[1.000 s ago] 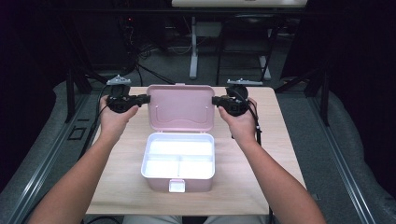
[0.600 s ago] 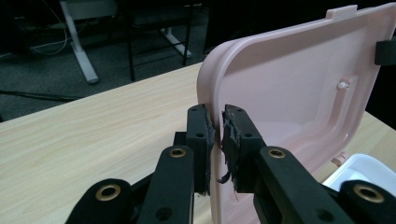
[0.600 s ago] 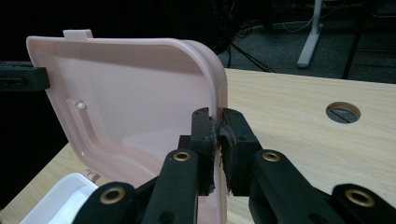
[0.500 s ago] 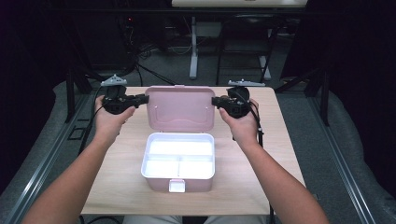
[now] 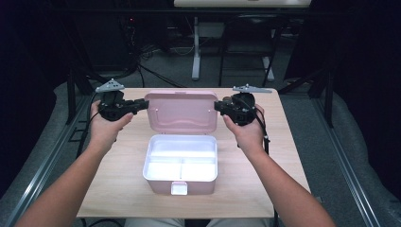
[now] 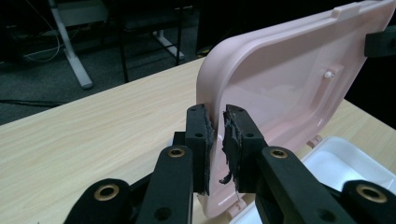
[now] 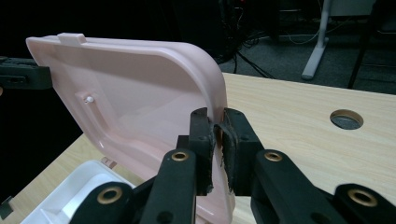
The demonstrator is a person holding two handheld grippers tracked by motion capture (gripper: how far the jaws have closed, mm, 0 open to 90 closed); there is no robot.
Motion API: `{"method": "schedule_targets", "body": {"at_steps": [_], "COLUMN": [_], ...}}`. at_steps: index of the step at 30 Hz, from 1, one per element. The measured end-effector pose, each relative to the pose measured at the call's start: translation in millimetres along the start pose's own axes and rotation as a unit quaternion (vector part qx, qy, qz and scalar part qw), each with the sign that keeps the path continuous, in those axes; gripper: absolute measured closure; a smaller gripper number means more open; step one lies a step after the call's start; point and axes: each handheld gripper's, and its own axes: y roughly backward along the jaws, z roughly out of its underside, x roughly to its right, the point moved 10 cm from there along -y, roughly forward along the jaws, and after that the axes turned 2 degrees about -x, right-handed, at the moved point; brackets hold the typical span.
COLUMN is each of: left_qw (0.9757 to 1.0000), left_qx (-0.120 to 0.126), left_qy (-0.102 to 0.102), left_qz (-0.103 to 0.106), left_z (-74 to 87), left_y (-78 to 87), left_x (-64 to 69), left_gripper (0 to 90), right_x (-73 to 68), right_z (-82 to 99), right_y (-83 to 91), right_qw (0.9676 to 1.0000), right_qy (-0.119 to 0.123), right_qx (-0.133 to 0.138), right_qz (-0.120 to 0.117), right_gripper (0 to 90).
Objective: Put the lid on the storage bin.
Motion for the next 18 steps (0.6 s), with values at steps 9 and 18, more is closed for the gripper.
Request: {"method": "schedule_targets", "body": {"at_steps": [9,18], "left_qw": [0.9999,0.9996], "left_qx": [-0.002,-0.005], "left_qy": [-0.01,-0.015], "left_qz": [0.008,0.024], "left_z": [3.5,12.0], "left_y": [9.5,20.8], "left_x": [6.3,15.6], "left_gripper": [80.0,79.5], "right_x": [-5.8,-14.0], "right_z": [3.7,10.8], "right_y": [8.2,19.0], "right_qw": [0.9999,0.9996], "right_qy": [0.006,0.019], "right_qx": [0.003,0.008], "right_qz": [-0.008,-0.021], "right_gripper": [81.5,79.4]}}
